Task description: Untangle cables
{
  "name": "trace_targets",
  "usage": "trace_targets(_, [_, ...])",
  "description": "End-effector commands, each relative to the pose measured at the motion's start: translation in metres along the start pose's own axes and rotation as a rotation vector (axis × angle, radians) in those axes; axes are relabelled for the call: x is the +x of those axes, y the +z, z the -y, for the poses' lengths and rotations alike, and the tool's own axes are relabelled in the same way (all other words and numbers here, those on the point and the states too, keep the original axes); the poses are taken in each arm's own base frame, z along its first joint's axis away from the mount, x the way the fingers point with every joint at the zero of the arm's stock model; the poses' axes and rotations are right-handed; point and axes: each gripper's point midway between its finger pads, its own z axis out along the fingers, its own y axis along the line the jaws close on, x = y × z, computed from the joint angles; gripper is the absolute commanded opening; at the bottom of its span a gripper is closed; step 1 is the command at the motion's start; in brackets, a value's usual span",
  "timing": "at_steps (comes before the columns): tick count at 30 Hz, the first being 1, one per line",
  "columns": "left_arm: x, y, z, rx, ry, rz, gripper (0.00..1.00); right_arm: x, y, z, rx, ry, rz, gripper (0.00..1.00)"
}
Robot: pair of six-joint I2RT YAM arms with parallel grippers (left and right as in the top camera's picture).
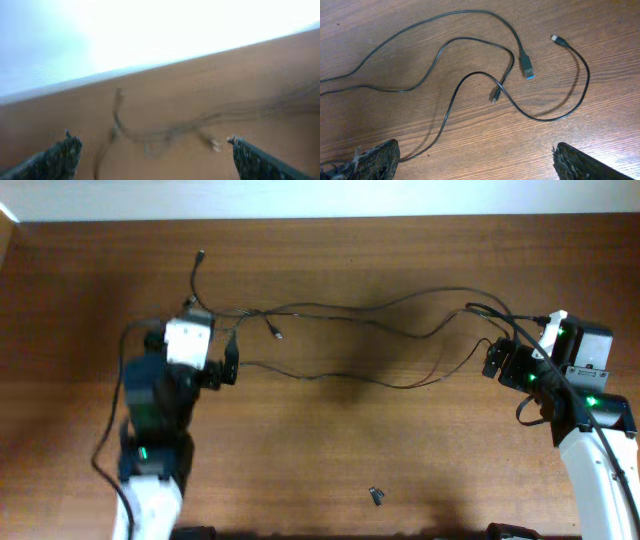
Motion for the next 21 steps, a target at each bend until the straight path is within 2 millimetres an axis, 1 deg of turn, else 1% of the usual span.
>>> trace_targets(1, [-0.018,-0.039,0.004,-0.047,0.052,0.222,0.99,-0.007,-0.003,-0.002,-0.005,-0.008,0.017,0.99])
trace_targets(2, [-0.027,-0.054,0.004,-0.068,0.065,0.303,0.99,-0.007,-0.003,-0.002,-0.005,-0.007,0.017,0.99])
trace_targets(4, [-0.037,-0.084,0.006,-0.107,0.090,0.448,0.99,-0.007,-0.003,-0.002,-0.005,-0.007,0.017,0.99])
trace_targets(7, [-0.035,-0.105,0.010,-0.126,0.103,0.526,1.00,-0.007,-0.003,-0.002,-0.005,-0.007,0.017,0.99])
trace_targets(9, [-0.027,-0.116,0.013,-0.141,0.111,0.571,1.00,-0.007,-0.003,-0.002,-0.005,-0.008,0.017,0.99])
trace_targets(11, [-0.015,-0.119,0.017,-0.146,0.114,0.590,0.99,-0.006,-0.003,-0.002,-0.005,-0.007,0.017,0.99])
trace_targets(13, [-0.007,-0.118,0.019,-0.147,0.115,0.596,1.00,-0.007,-0.003,-0.002,-0.005,-0.008,0.017,0.99])
trace_targets(17, [0.006,-0.117,0.021,-0.142,0.105,0.549,0.99,-0.007,-0.003,-0.002,-0.005,-0.007,0.017,0.99])
trace_targets(19, [0.019,-0.109,0.023,-0.127,0.095,0.487,0.99,-0.007,-0.003,-0.002,-0.005,-0.007,0.017,0.99])
trace_targets(21, [0.041,-0.098,0.027,-0.100,0.078,0.388,0.99,-0.007,-0.003,-0.002,-0.005,-0.008,0.017,0.99])
